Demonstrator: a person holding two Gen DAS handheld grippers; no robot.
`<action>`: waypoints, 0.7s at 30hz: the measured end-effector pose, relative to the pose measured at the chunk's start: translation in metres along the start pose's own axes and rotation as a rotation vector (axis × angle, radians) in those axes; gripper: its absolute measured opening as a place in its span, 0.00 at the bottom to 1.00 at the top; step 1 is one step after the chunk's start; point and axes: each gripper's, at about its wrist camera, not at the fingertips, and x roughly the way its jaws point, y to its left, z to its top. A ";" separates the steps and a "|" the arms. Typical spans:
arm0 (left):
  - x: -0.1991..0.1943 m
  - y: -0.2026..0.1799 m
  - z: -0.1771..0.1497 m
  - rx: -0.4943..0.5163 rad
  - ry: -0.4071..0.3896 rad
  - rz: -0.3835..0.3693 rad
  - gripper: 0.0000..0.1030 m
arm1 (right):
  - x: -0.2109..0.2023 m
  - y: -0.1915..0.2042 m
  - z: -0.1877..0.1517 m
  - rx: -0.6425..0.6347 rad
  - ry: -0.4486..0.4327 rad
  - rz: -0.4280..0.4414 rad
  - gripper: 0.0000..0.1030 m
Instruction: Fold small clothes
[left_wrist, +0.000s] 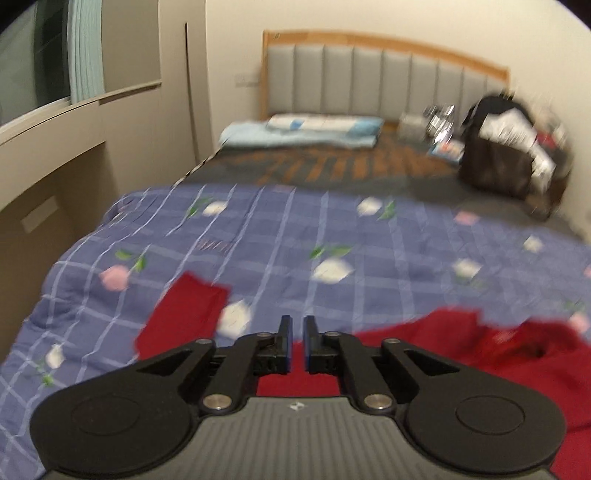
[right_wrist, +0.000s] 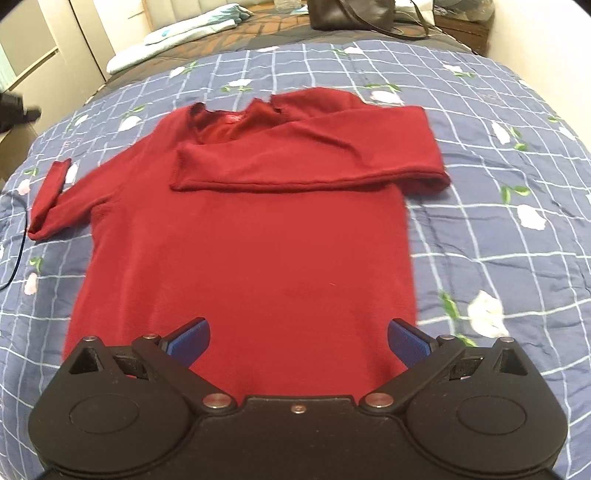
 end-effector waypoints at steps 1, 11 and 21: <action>0.006 0.006 -0.002 0.012 0.019 0.028 0.22 | 0.001 -0.003 -0.002 0.000 0.005 -0.004 0.99; 0.109 0.047 -0.011 0.164 0.183 0.255 0.53 | 0.018 0.004 -0.014 0.000 0.062 -0.004 0.99; 0.183 0.046 0.000 0.236 0.228 0.303 0.51 | 0.042 0.015 -0.020 0.012 0.118 -0.028 0.99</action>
